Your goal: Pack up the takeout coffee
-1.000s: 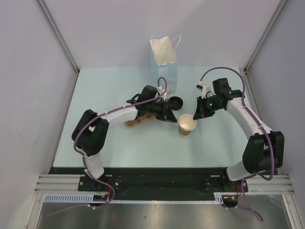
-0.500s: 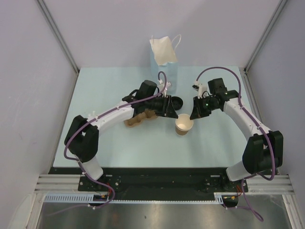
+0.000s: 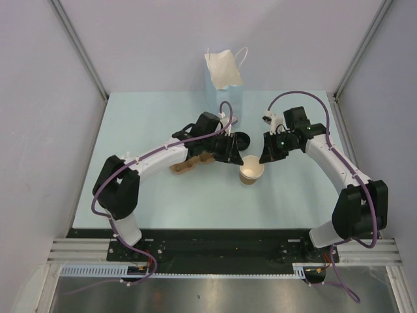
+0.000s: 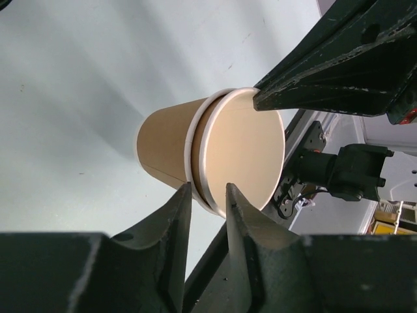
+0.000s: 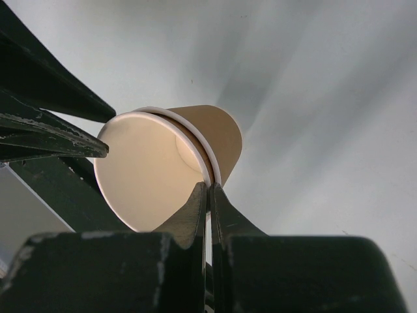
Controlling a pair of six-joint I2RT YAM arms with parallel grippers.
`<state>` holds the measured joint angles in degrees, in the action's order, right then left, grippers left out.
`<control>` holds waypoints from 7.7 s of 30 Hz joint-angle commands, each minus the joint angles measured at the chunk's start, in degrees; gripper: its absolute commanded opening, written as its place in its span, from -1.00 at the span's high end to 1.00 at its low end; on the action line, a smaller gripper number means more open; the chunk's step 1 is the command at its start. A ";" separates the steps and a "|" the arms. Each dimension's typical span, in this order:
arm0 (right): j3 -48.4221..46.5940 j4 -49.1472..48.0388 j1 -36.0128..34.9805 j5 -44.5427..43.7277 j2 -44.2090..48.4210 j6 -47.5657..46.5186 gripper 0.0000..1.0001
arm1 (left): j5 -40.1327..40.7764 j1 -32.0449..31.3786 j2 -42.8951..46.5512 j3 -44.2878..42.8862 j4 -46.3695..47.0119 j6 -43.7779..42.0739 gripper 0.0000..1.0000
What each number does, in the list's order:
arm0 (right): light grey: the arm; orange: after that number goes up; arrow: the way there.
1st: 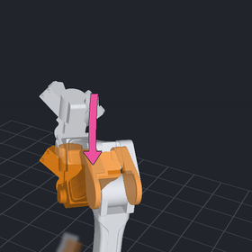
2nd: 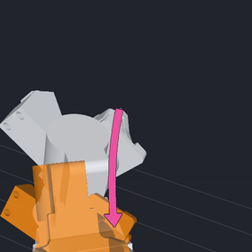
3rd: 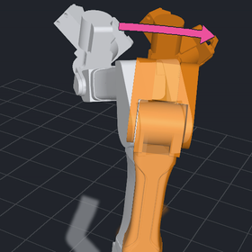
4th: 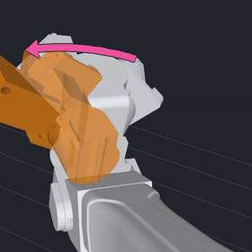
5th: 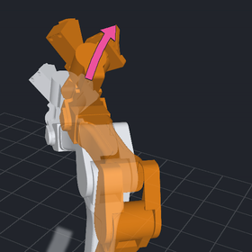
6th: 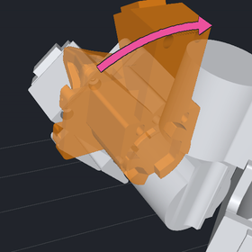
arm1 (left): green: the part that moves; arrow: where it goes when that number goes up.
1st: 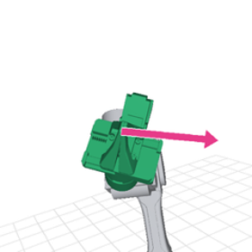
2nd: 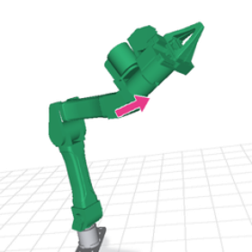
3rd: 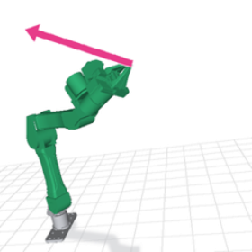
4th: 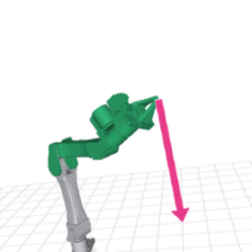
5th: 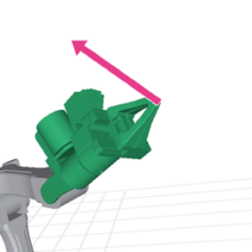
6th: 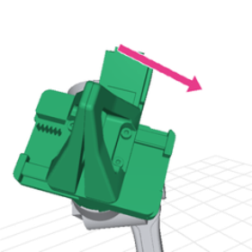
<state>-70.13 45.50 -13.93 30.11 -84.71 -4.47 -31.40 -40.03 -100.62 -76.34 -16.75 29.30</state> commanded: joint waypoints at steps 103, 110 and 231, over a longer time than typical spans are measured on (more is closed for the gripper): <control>31.63 -8.14 0.84 15.07 32.76 -49.59 -0.16 | -38.74 9.97 2.53 15.34 46.56 28.63 0.95; 31.63 -10.16 -1.09 15.60 34.52 -47.22 -0.17 | -31.54 8.48 1.92 7.79 19.16 8.70 0.17; 31.81 -8.14 -1.53 11.20 37.16 -45.72 -0.20 | -27.14 18.76 4.82 7.95 -14.10 -22.88 1.00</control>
<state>-38.26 38.96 -15.51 41.36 -48.95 -52.14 -60.95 -20.78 -93.76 -69.19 -29.45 11.42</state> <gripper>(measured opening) 0.699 0.006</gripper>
